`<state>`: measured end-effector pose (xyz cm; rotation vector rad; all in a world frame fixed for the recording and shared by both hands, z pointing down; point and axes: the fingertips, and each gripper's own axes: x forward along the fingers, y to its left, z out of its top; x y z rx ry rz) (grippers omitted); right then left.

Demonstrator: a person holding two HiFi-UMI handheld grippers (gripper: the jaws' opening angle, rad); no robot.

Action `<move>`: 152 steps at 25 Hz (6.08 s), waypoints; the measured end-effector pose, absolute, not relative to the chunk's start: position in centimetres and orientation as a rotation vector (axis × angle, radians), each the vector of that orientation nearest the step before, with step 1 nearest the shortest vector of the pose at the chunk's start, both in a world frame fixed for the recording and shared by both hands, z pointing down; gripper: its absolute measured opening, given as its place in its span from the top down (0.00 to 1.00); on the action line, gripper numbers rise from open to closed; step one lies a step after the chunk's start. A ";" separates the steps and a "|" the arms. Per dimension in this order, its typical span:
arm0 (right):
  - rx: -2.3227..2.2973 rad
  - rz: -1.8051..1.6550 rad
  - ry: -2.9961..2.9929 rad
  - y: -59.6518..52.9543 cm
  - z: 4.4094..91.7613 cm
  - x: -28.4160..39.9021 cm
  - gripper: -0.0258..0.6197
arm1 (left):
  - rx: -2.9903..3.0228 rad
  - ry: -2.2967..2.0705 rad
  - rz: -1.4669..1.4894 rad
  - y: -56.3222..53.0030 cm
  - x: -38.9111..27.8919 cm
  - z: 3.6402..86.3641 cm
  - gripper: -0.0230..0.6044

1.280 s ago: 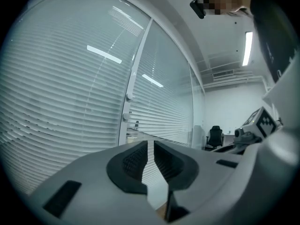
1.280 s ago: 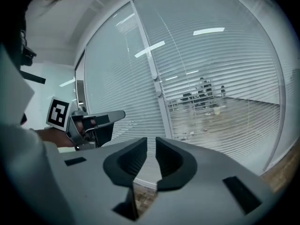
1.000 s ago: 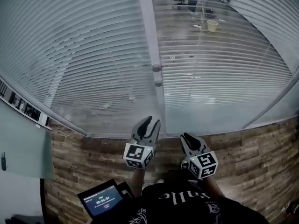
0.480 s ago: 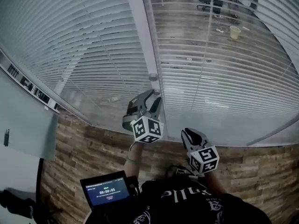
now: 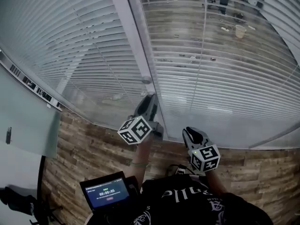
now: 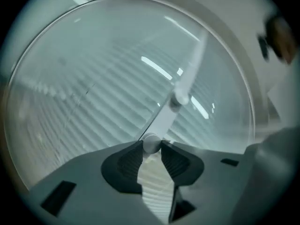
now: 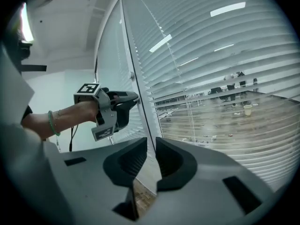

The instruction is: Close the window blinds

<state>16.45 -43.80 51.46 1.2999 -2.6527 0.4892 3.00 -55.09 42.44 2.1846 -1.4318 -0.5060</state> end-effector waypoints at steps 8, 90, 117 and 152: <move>1.283 0.513 -2.644 -43.4 52.9 16.9 0.86 | 2.680 -2.029 0.777 -54.5 3.4 44.2 0.72; 1.765 0.664 -2.301 -19.0 56.5 2.5 0.86 | 2.648 -0.732 0.303 -22.5 -3.7 55.3 0.96; 1.687 0.650 -2.350 16.2 57.6 5.5 0.86 | 2.567 -0.874 0.261 11.9 -1.1 56.2 0.96; 1.811 0.625 -2.327 30.0 55.5 -18.3 0.86 | 2.722 -0.682 0.168 28.4 -23.6 53.2 0.96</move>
